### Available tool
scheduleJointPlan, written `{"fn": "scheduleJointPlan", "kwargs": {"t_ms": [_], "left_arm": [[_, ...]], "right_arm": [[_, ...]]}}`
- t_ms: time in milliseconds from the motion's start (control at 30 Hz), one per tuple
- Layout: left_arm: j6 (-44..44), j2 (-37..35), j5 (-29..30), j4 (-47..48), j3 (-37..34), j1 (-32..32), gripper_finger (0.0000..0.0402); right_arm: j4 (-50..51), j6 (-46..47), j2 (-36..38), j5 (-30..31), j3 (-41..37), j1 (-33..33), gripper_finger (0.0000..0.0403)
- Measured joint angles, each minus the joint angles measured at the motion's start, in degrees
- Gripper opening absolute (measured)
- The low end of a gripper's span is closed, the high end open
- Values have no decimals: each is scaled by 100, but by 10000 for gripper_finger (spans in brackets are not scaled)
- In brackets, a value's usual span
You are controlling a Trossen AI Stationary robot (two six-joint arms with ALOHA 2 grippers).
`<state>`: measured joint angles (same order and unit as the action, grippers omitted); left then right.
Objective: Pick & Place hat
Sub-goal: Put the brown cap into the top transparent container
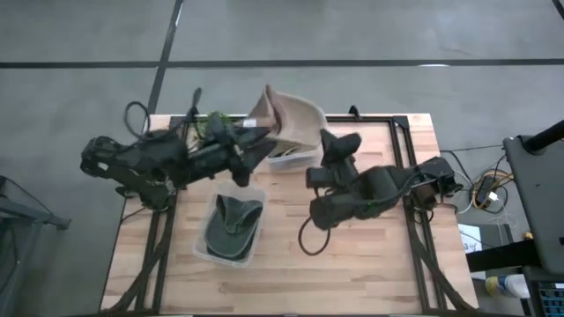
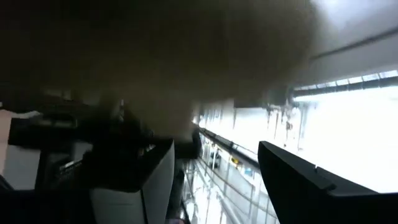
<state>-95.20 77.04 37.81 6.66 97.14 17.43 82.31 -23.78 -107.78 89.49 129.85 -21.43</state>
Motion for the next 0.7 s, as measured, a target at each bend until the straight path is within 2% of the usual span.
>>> {"fn": "scheduleJointPlan", "kwargs": {"t_ms": [133, 433, 567, 700], "left_arm": [[-462, 183, -175, 16, 0, 7, 224], [-854, 352, -248, 230, 0, -42, 211], [-804, 408, -276, 241, 0, -39, 173], [-664, 435, -427, 238, 2, -38, 99]], "right_arm": [[6, -55, -69, 2, -34, -182, 11], [16, 101, -76, 46, -106, -460, 11], [-16, 148, -76, 49, -108, -491, 11], [-14, 258, -73, 69, -108, -477, 11]]}}
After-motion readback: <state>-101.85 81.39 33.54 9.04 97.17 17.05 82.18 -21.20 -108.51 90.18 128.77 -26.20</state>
